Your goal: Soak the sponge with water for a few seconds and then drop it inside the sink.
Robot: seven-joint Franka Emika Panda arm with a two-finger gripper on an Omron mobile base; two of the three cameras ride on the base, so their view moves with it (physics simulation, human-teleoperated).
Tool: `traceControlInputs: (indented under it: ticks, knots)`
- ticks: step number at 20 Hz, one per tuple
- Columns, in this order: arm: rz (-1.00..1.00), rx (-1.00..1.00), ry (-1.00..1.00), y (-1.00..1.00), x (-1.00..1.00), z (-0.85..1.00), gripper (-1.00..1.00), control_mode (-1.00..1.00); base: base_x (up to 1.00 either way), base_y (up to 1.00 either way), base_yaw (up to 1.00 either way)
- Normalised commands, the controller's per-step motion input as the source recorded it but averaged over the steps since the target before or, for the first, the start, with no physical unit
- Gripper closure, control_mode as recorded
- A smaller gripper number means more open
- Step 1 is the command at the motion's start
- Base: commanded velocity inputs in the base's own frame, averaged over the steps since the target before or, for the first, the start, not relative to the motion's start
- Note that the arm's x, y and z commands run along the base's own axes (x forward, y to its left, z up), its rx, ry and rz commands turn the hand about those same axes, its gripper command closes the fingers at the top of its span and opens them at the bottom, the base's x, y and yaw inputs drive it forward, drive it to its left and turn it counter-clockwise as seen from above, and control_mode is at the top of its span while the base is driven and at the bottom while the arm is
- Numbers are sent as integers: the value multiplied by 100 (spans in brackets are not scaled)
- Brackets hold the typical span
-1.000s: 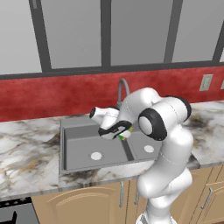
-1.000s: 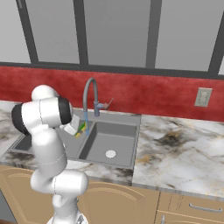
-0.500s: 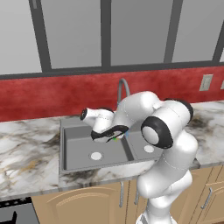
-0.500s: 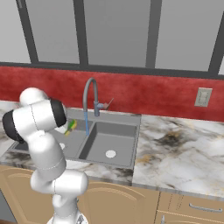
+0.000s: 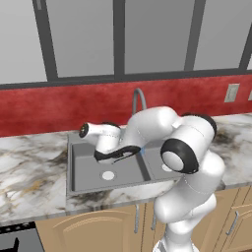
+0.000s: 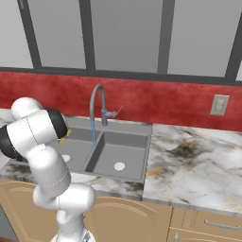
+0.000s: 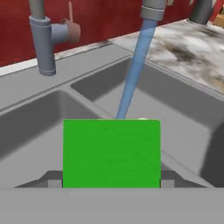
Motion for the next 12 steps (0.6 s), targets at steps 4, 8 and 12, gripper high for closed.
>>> traceControlInputs:
  ticks: [4,8,12]
  knots:
    - [39,0,22,42,0,23,100,-100,0,0,0]
    - [39,0,30,34,0,38,100,-100,0,0,0]
    - [31,1,23,6,0,37,100,-100,0,0,0]
